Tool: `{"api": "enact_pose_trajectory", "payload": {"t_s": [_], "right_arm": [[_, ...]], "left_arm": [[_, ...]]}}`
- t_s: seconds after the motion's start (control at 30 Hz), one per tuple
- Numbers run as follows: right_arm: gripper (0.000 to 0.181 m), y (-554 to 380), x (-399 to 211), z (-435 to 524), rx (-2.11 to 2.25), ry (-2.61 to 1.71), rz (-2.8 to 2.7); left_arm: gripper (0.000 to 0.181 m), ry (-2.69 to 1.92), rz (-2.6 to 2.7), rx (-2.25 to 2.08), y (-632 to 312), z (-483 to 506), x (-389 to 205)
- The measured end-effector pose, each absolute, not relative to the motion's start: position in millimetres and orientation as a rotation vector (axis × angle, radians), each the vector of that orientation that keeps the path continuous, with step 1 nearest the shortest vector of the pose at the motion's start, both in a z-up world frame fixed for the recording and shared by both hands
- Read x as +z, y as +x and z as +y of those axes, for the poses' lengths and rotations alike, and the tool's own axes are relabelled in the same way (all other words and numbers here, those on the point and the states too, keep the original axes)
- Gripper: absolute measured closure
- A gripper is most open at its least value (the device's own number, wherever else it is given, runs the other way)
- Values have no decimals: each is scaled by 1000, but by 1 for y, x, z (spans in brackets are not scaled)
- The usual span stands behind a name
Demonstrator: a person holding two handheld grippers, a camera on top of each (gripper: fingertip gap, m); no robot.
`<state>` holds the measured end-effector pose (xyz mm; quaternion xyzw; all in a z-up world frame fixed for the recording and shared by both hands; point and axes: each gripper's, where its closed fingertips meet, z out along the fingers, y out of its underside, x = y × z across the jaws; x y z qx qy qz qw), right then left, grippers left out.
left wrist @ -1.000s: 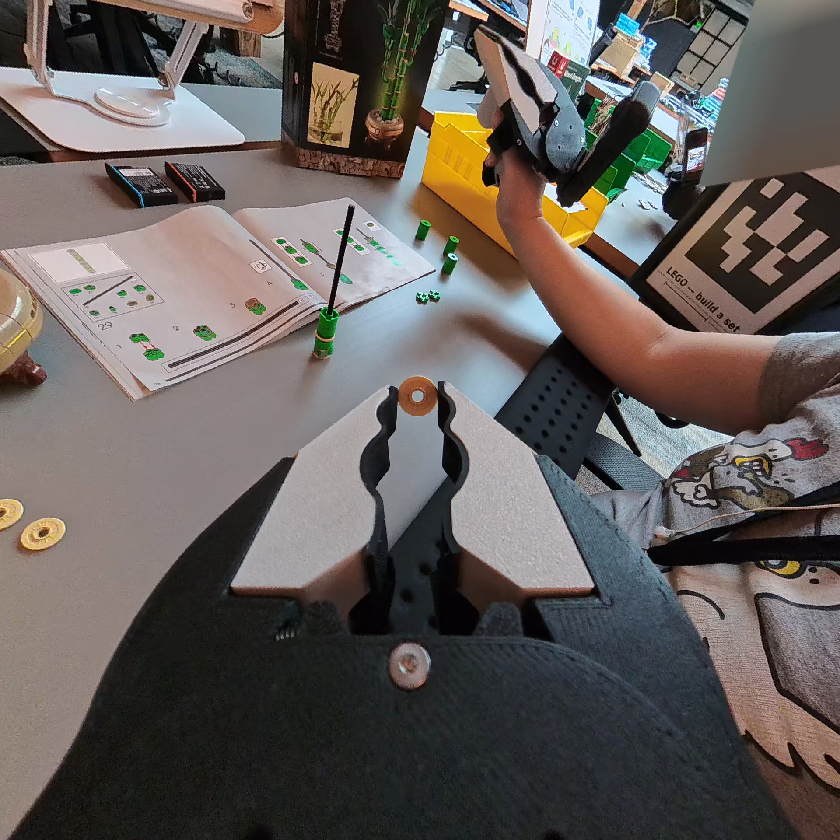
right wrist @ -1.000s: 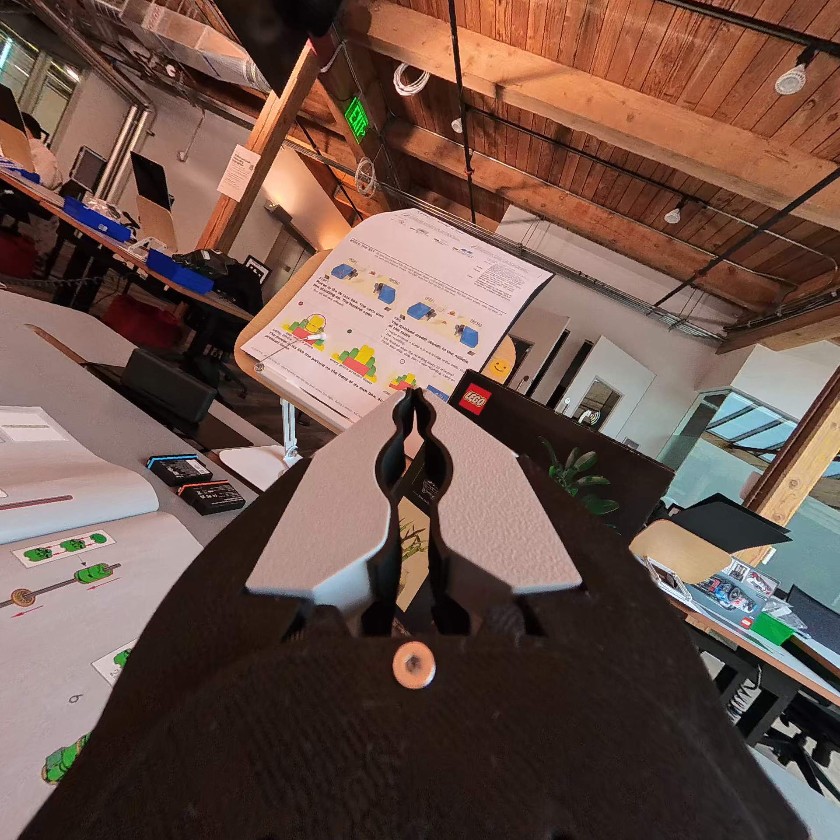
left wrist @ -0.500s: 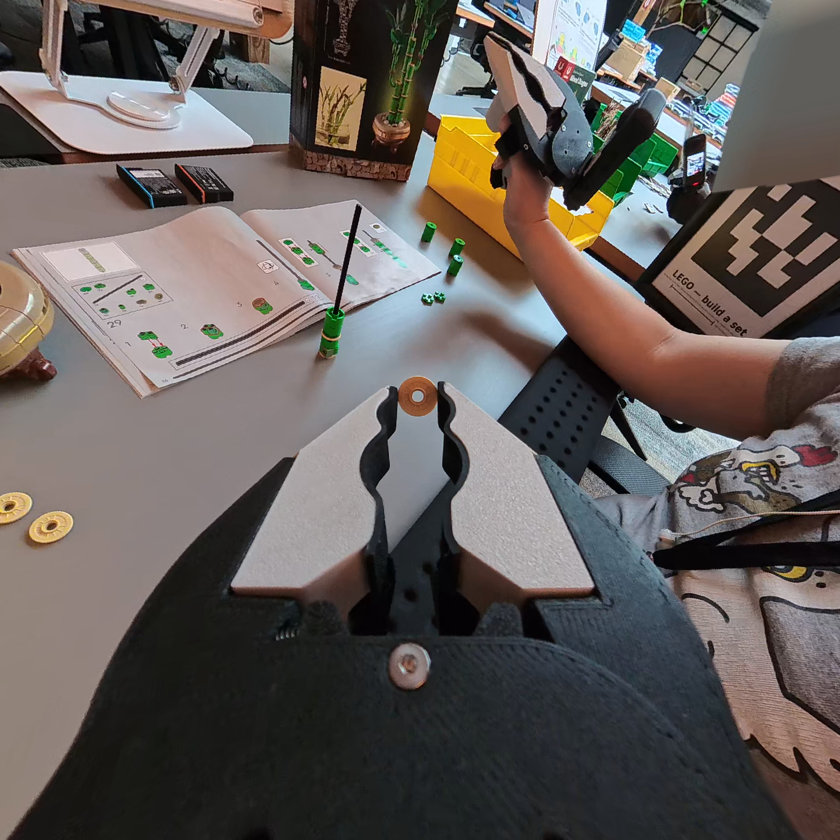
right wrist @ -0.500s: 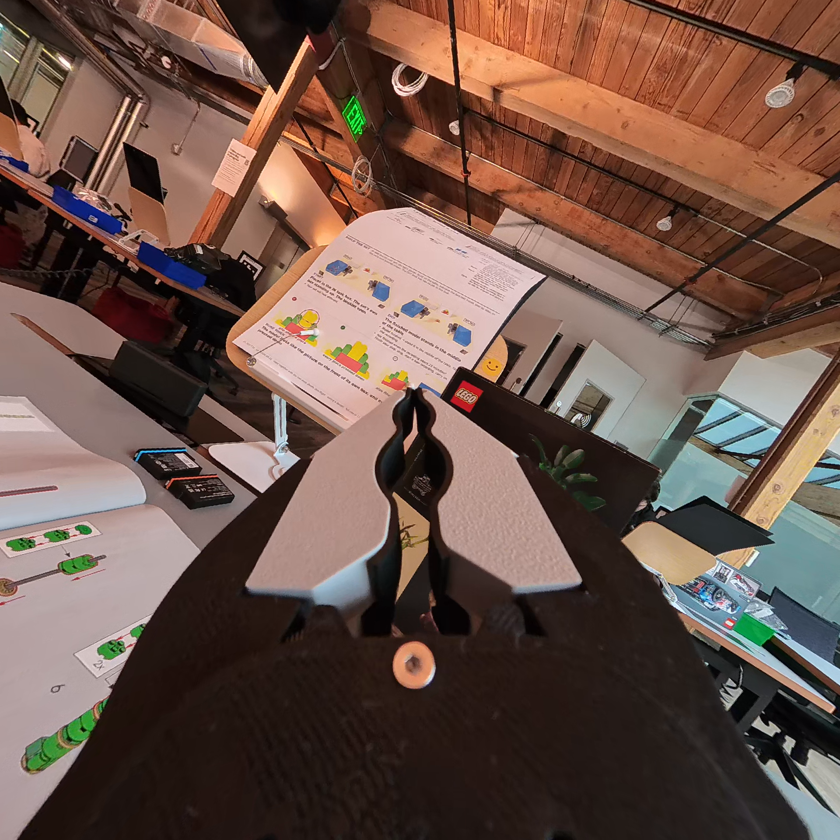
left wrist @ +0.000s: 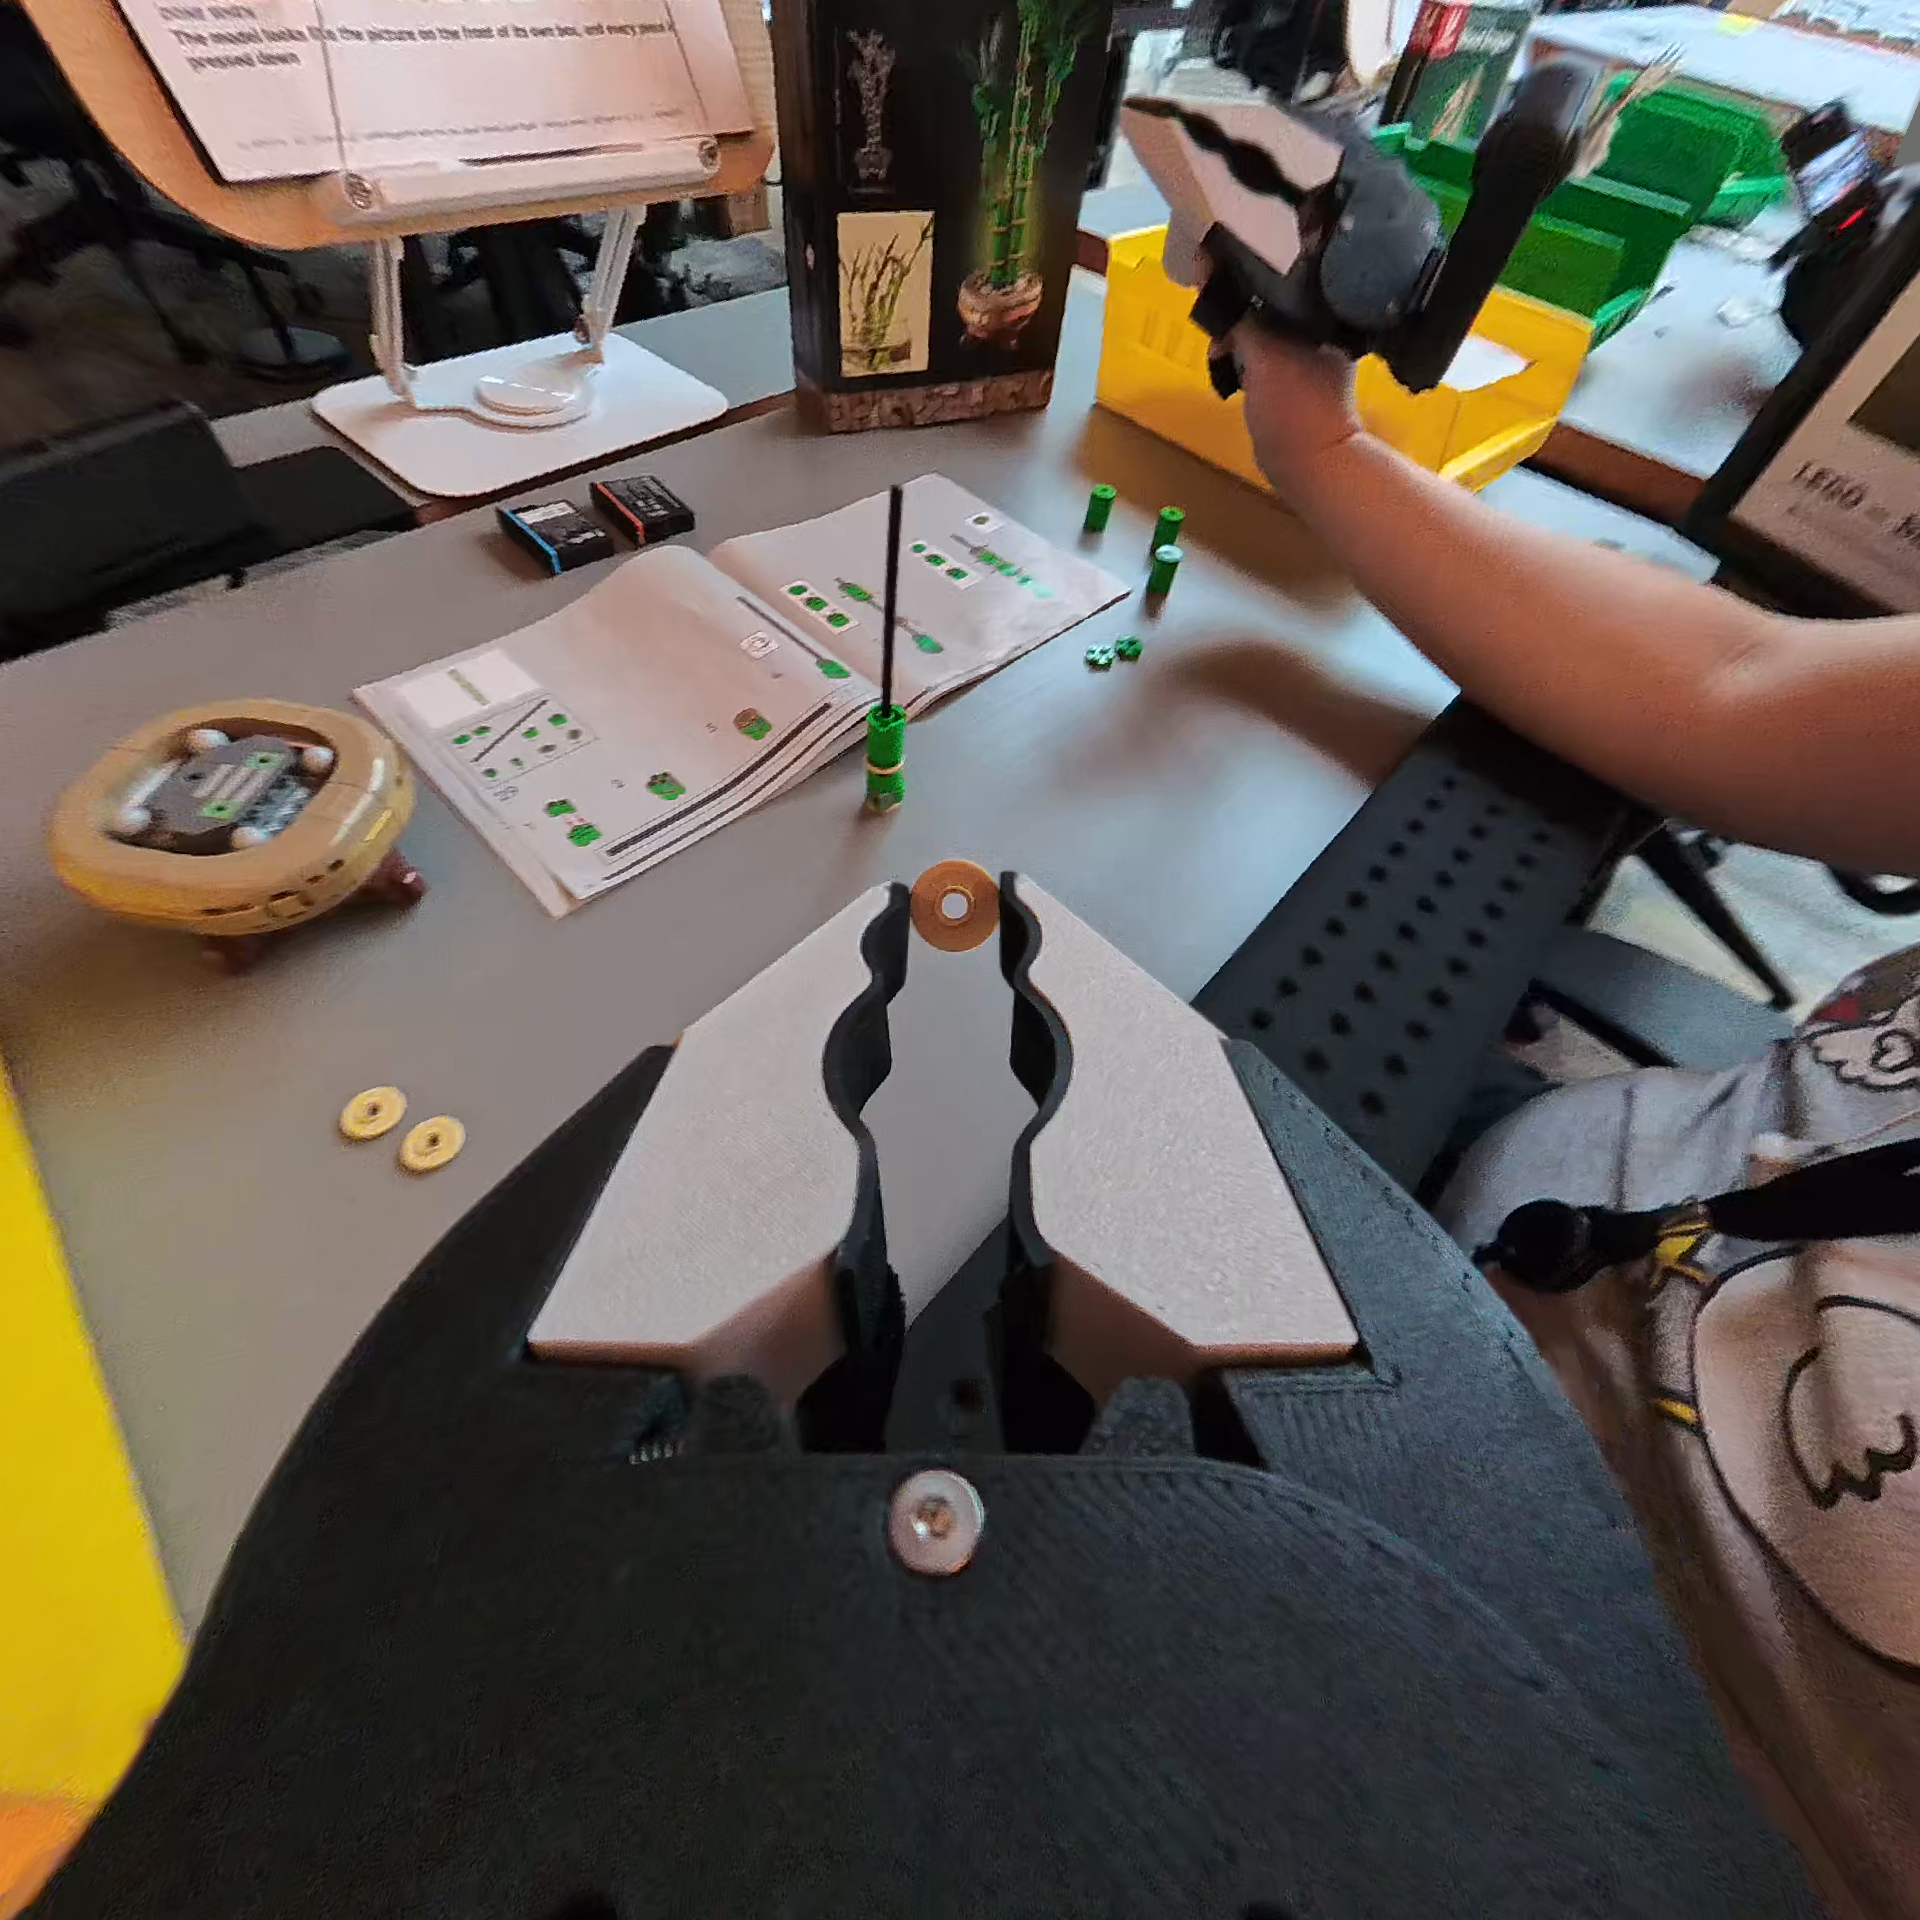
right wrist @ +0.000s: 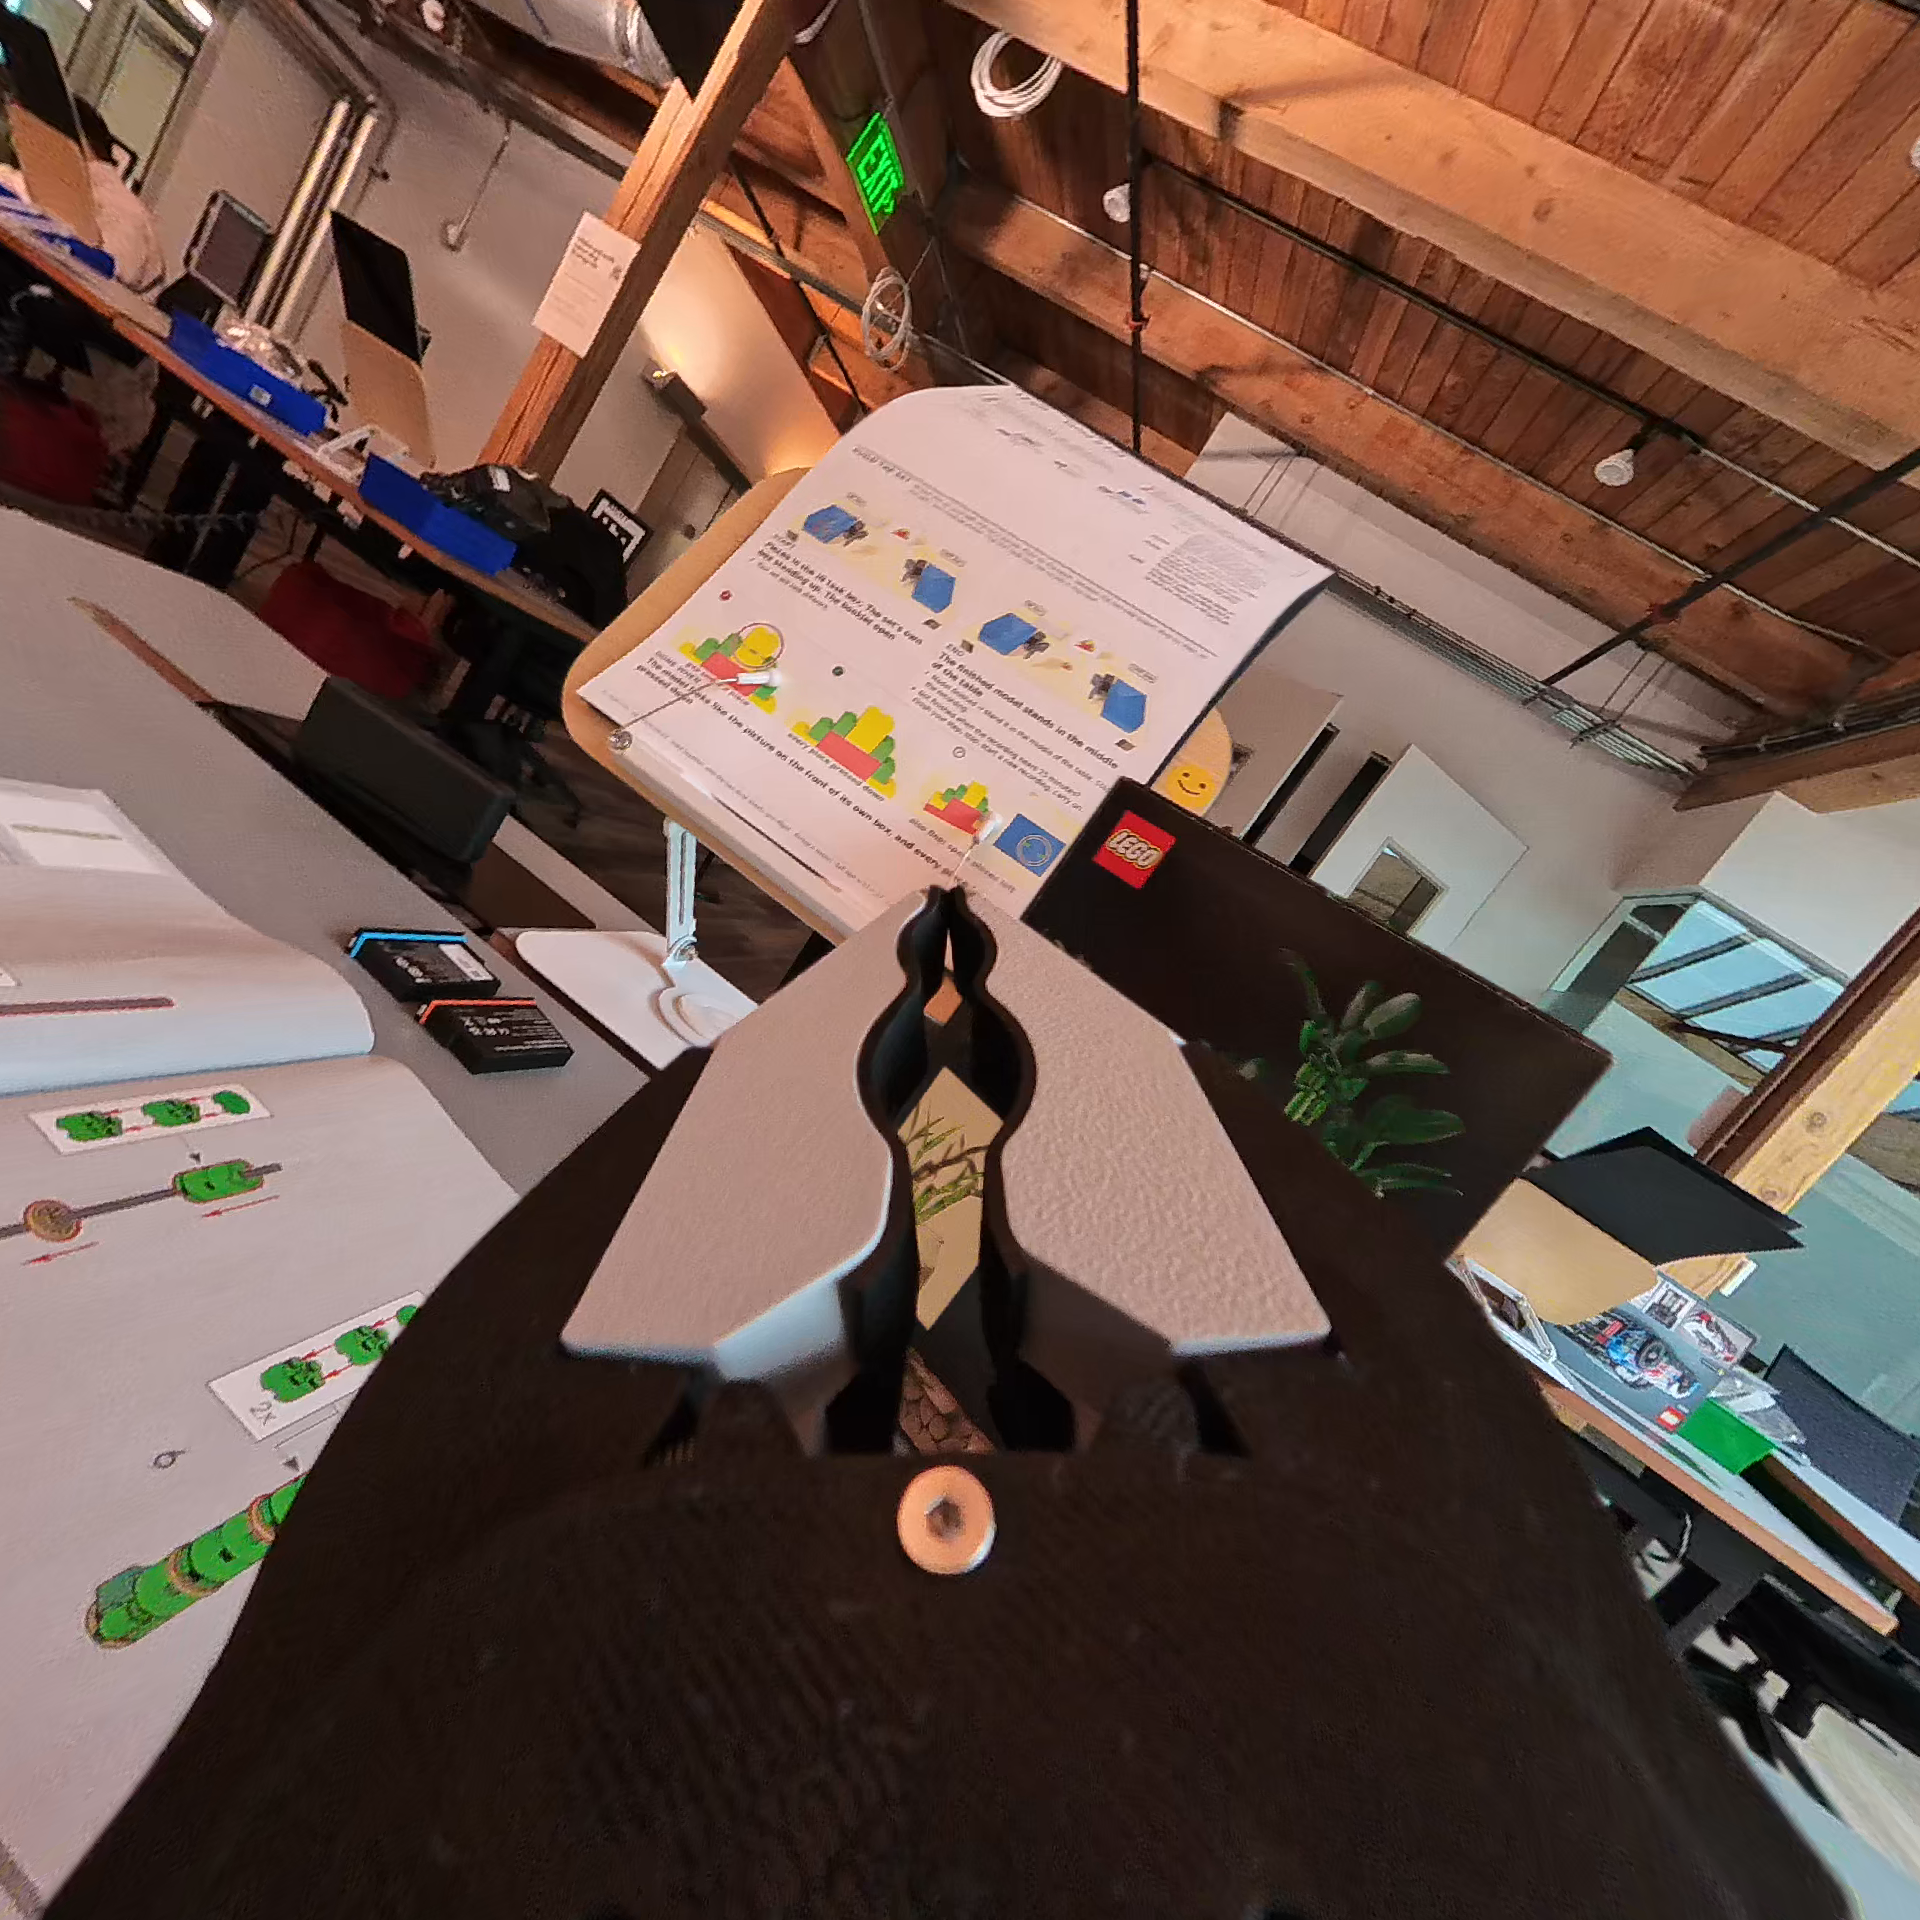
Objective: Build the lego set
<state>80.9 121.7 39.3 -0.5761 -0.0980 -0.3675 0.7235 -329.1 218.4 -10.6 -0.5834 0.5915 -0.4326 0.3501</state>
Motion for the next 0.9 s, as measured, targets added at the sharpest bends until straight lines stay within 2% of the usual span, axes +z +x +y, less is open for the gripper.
{"api": "enact_pose_trajectory", "payload": {"t_s": [0.23, 0.7, 0.9], "right_arm": [[181, 69, 27, 136, -892, -1336, -337], [181, -4, 63, 130, -1028, -1461, -704], [181, -69, 19, 76, -971, -1710, -931]], "left_arm": [[166, -1509, 1568, -977, -360, 211, -12], [166, -1524, 1599, -874, -417, 196, -2], [166, -1459, 1618, -814, -432, 196, 8]]}}
